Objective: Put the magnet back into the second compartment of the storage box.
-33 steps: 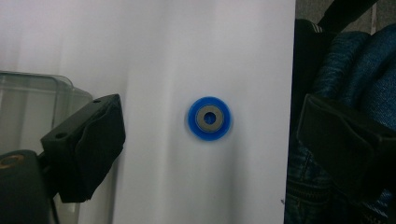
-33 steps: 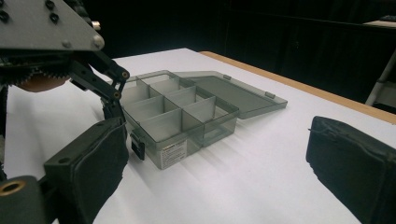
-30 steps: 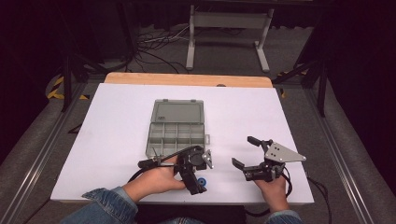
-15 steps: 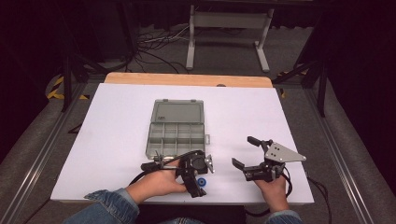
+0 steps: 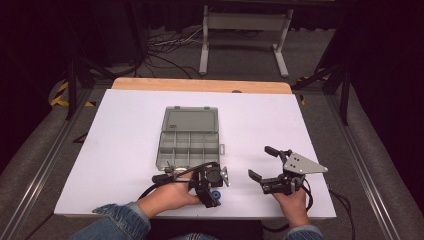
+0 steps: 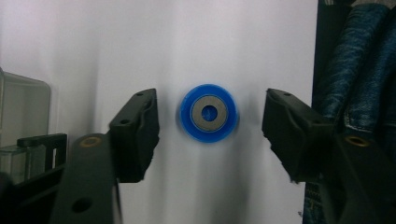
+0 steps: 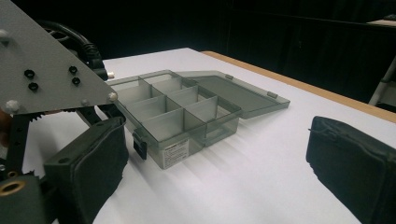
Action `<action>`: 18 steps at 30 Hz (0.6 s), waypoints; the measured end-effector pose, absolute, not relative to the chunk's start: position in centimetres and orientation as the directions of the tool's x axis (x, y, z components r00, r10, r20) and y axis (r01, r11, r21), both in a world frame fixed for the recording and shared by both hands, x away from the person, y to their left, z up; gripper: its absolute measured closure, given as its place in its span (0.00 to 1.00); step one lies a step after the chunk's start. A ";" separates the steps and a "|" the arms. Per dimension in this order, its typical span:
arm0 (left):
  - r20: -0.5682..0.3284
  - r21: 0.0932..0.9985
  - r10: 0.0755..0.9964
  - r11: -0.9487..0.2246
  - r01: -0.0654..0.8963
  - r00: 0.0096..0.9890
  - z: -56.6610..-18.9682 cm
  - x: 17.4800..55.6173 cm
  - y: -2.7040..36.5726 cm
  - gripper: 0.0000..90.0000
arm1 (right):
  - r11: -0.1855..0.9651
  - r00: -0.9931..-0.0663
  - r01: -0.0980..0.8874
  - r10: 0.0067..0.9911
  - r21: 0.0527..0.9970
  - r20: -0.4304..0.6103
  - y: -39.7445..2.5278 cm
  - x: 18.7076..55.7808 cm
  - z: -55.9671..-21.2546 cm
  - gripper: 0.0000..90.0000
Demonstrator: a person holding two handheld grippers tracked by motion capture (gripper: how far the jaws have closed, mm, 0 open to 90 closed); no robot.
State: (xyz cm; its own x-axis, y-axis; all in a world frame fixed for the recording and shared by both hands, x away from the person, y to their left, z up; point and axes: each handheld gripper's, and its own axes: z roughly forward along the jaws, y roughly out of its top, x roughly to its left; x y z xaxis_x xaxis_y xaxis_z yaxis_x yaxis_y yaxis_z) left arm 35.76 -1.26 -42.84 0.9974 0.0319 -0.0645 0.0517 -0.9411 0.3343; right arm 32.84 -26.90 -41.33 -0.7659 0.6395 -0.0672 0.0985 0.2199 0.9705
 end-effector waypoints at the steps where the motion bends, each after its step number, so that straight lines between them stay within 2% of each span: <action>1: -0.060 0.330 0.031 -0.943 0.050 0.998 -42.8 35.7 -1.2 0.47 | 0.219 -0.766 0.097 0.640 0.971 -0.068 -26.9 32.8 -41.3 0.07; 8: -0.043 0.331 0.027 -0.943 0.040 0.999 -42.7 35.6 -1.2 0.66 | 0.222 -0.763 0.095 0.642 0.970 -0.072 -26.9 32.8 -41.3 0.07; 18: -0.022 0.334 0.013 -0.942 0.020 1.000 -41.9 35.3 -1.0 0.70 | 0.222 -0.762 0.096 0.643 0.970 -0.072 -26.9 32.8 -41.3 0.07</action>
State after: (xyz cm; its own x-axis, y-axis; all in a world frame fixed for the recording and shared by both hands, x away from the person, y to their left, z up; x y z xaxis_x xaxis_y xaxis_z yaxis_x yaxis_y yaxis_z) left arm 35.27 -0.96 -41.92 0.9997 0.0132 -0.0221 0.0198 -0.9423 0.3341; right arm 32.83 -26.91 -41.33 -0.7624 0.6431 -0.0717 0.0960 0.2220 0.9703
